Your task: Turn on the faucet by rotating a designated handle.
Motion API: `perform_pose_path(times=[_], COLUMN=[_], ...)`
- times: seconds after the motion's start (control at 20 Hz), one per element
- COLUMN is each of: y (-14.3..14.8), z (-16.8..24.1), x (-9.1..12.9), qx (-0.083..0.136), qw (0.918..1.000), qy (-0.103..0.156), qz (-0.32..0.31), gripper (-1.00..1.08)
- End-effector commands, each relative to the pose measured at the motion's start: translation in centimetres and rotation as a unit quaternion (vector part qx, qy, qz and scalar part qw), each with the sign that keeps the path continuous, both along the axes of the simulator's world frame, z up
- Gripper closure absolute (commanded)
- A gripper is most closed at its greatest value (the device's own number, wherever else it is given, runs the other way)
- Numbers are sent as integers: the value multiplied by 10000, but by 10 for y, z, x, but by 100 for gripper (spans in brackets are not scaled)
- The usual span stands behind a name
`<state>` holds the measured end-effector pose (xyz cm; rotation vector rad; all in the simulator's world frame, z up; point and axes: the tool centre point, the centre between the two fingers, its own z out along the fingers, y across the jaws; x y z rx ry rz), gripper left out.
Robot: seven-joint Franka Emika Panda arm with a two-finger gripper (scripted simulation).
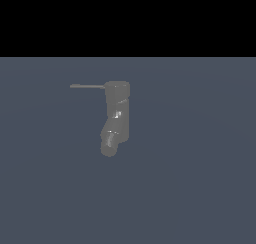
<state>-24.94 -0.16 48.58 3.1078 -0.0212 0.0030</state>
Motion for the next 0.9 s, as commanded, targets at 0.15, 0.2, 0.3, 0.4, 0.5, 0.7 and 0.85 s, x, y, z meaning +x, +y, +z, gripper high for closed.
perform_pose_path(times=[0.15, 0.2, 0.3, 0.4, 0.5, 0.7, 0.85], y=[1, 2, 4, 7, 11, 22, 32], z=[-1, -1, -3, -6, -9, -18, -26], x=[0, 0, 1, 2, 3, 6, 10], qx=[0, 1, 2, 3, 4, 9, 14], qw=[10000, 10000, 10000, 9999, 9997, 9988, 9973], qy=[0, 0, -1, -2, -3, -5, -8], qz=[-23, -40, -91, -161, -252, -495, -731], gripper=[108, 108, 108, 108, 108, 108, 108])
